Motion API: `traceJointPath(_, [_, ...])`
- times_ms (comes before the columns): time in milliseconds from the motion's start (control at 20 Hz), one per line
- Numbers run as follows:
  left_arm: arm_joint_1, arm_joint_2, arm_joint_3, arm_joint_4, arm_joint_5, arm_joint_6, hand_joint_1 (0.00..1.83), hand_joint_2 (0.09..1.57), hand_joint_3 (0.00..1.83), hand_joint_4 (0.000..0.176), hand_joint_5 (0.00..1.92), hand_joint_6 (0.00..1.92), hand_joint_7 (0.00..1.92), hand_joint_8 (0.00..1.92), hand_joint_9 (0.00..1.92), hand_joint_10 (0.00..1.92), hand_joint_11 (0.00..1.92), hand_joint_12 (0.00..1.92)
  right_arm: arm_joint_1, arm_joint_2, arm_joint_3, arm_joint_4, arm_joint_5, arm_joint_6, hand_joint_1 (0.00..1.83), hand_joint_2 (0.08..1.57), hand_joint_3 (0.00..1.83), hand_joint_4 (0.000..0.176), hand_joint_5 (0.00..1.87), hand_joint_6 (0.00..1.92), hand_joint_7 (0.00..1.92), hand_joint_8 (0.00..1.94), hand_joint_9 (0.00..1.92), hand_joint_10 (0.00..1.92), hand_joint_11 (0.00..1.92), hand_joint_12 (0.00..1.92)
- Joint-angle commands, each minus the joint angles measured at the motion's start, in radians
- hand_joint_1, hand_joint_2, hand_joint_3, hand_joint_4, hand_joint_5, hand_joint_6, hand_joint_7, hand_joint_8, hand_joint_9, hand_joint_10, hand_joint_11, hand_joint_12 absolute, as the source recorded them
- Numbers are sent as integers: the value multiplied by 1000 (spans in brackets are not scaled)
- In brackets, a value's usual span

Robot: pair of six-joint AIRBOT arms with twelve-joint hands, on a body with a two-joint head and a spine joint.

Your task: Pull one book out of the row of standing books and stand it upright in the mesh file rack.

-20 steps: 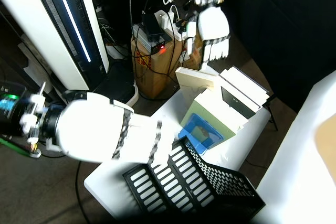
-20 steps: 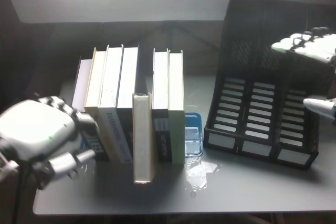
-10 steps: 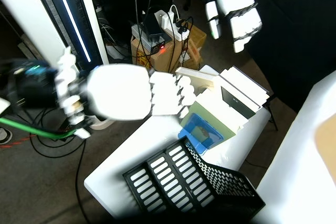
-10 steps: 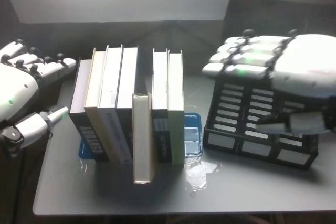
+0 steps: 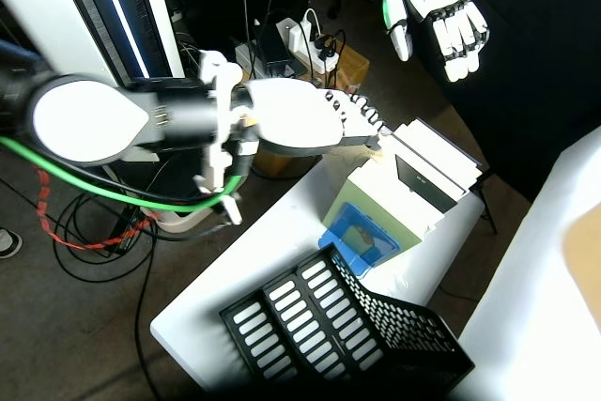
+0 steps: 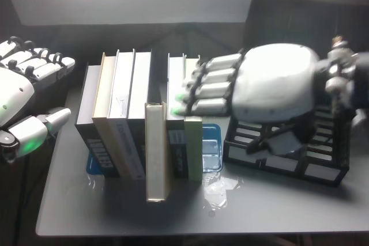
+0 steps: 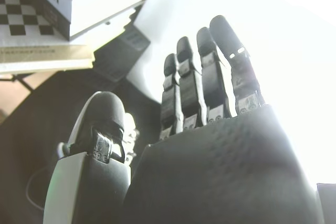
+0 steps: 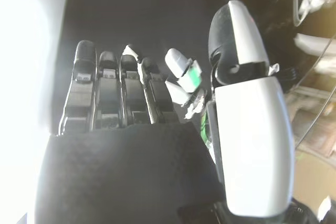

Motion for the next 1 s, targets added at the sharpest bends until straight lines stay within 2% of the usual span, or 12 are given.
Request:
traceJointPath(0, [-7, 11, 10, 1, -110, 4, 110, 1466, 4, 0, 277, 2, 336, 1, 215, 180, 0, 1288, 25, -4, 4, 9, 49, 8, 790, 1077, 0, 0, 21, 9, 28, 6, 54, 26, 0, 355])
traceJointPath(50, [-7, 11, 10, 1, -110, 4, 76, 1474, 6, 0, 283, 4, 338, 1, 225, 183, 0, 1302, 27, -18, 8, -11, 43, 11, 822, 1072, 0, 0, 24, 7, 11, 3, 28, 12, 0, 259])
traceJointPath(150, [-6, 11, 12, -3, -112, 4, 18, 1482, 6, 0, 284, 2, 342, 2, 226, 189, 0, 1296, 28, -55, 21, -52, 29, 12, 790, 1057, 0, 0, 25, 4, 2, 0, 31, 9, 0, 315])
traceJointPath(250, [-6, 12, 14, -7, -111, 4, 0, 1479, 1, 0, 269, 1, 326, 0, 214, 189, 0, 1239, 29, -96, 36, -87, 19, 12, 800, 1078, 7, 0, 2, 0, 0, 0, 0, 0, 0, 32])
traceJointPath(300, [-5, 12, 15, -9, -111, 4, 0, 1483, 2, 0, 268, 1, 321, 1, 212, 189, 0, 1257, 29, -109, 41, -100, 15, 12, 803, 1073, 4, 0, 0, 0, 0, 0, 0, 0, 0, 6])
traceJointPath(550, [4, 12, 15, -22, -121, 4, 18, 1496, 2, 0, 273, 1, 329, 2, 225, 209, 0, 1364, 31, -194, 78, -172, -12, 9, 831, 1080, 7, 0, 0, 0, 0, 0, 0, 0, 0, 0])
traceJointPath(650, [8, 13, 15, -28, -129, 4, 0, 1495, 0, 0, 269, 0, 326, 1, 211, 209, 0, 1342, 31, -225, 93, -189, -26, -1, 848, 1078, 4, 0, 0, 0, 0, 0, 0, 0, 0, 0])
traceJointPath(800, [13, 17, 13, -34, -147, 4, 0, 1499, 2, 0, 250, 0, 312, 1, 188, 194, 0, 1214, 31, -263, 105, -235, -74, -28, 938, 1054, 0, 0, 59, 22, 36, 11, 27, 11, 11, 8])
traceJointPath(950, [14, 19, 13, -34, -151, 4, 0, 1516, 6, 0, 277, 8, 327, 4, 195, 189, 0, 1168, 31, -293, 121, -278, -105, -28, 942, 1043, 0, 0, 60, 17, 36, 11, 27, 11, 0, 0])
